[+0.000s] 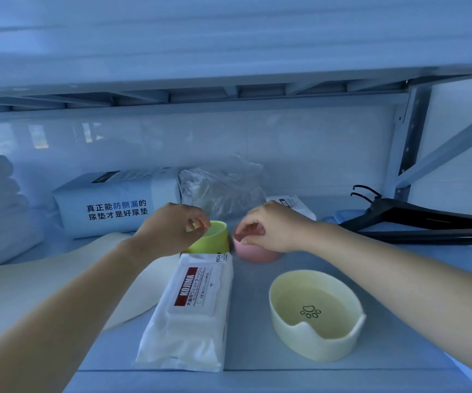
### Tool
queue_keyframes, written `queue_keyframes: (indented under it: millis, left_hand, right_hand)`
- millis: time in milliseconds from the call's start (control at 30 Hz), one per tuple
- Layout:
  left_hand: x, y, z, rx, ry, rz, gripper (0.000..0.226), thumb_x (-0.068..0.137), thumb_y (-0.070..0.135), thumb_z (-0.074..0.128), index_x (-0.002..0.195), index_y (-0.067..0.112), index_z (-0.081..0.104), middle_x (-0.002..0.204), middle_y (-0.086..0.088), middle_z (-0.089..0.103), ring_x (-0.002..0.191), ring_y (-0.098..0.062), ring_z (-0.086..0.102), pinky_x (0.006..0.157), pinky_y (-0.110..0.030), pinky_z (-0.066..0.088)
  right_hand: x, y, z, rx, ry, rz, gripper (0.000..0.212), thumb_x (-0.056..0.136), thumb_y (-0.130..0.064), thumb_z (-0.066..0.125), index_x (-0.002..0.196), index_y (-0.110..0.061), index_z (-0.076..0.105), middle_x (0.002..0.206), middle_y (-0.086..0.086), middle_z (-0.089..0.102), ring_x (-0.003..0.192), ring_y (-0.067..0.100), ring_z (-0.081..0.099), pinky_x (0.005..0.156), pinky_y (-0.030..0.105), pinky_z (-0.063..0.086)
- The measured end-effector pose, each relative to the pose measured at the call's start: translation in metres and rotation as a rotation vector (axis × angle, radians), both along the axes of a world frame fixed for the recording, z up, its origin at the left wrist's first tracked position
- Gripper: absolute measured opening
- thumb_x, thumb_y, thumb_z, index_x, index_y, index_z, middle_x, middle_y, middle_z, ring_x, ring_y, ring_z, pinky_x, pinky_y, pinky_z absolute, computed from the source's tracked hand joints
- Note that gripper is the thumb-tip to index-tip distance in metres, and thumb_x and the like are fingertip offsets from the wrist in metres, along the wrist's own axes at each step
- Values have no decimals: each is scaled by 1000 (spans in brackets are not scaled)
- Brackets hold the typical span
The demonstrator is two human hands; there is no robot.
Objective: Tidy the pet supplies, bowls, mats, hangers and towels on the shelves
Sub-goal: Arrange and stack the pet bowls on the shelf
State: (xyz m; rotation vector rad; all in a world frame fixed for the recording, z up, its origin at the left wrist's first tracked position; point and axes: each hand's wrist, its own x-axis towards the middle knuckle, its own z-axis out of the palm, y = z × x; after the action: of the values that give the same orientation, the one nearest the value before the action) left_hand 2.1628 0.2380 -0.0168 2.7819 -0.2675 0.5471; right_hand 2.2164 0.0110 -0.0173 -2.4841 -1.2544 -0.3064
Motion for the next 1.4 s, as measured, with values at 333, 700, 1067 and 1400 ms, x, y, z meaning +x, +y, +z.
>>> queue_keyframes:
  millis: [333,700,1067,1400]
  left_hand:
    - [40,52,-22,109,121,26,20,79,37,70,97,42,64,102,15,63,92,-5,59,80,-31,51]
    - [69,58,-40,102,164,-119,23,79,42,69,101,40,67,87,18,58,84,-2,57,68,-18,40]
    - [71,60,-43,68,137,-165,24,88,34,60,112,33,65,112,13,64,99,-5,56,84,-17,40]
    - [76,63,-46,88,135,-80,59,68,41,77,122,36,55,122,15,57,111,-6,50,90,-19,37]
  right_hand:
    - [36,57,-3,-153,-21,-99,30,85,-30,64,113,-21,64,117,0,62,108,17,52,86,26,39]
    - [54,83,-22,-280,-19,-153,35,80,-31,70,113,-20,64,102,5,66,96,24,59,71,26,38]
    - [73,80,-22,-173,83,-151,25,79,-34,70,101,-23,71,94,1,70,87,19,60,70,27,43]
    - [88,86,-20,-70,116,-120,21,80,-33,70,93,-17,74,89,2,73,85,19,62,78,32,46]
